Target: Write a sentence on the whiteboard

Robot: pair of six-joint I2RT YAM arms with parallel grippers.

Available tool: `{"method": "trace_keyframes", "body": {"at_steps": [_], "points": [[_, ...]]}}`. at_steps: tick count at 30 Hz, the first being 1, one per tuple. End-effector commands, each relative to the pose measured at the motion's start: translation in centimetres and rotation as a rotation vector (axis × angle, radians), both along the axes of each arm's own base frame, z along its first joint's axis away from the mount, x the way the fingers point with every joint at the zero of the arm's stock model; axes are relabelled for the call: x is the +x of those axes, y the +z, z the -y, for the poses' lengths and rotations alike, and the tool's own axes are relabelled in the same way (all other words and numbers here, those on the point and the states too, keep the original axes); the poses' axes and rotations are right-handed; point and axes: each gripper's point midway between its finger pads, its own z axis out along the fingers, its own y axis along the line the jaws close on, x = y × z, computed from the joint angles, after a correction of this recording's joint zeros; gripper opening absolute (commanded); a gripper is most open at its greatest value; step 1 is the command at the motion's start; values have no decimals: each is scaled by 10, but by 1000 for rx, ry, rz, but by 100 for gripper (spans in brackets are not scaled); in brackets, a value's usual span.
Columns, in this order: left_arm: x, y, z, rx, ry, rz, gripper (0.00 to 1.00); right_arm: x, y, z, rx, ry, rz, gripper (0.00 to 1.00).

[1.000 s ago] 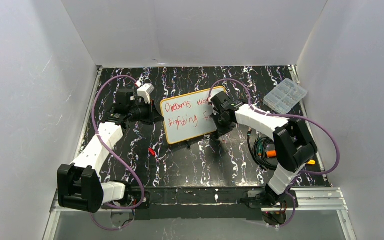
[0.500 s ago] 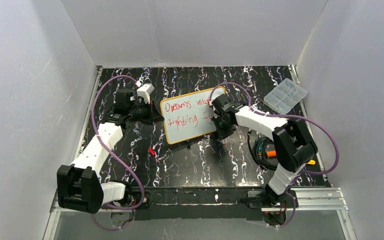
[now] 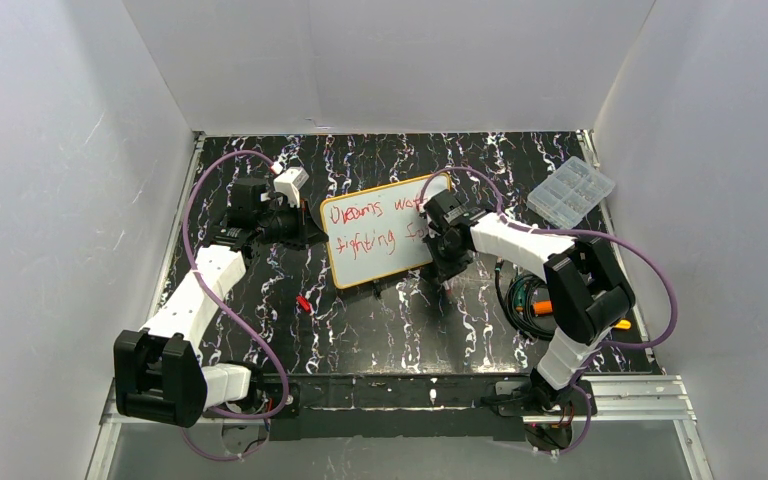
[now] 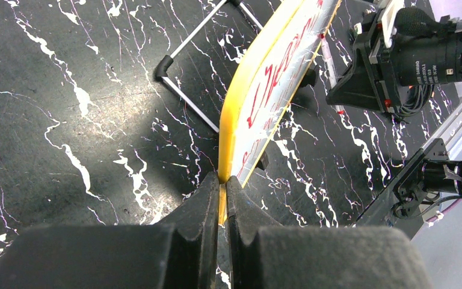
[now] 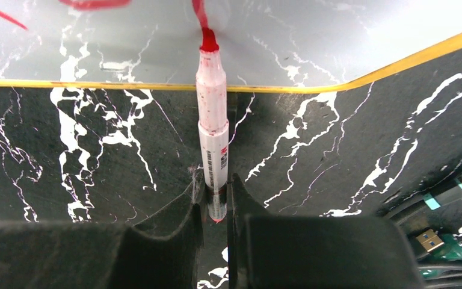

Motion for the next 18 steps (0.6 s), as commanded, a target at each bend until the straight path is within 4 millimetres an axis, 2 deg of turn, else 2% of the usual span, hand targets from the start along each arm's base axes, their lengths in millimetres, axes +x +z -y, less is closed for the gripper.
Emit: {"method": "trace_keyframes", "body": {"at_steps": [1,18], "points": [[-4,12,3,-17,-19,38,0,24,20,-10,22,-12,89,1],[-5,13,2,-16,-18,40,0,29,13,1,4,-32,75,1]]}}
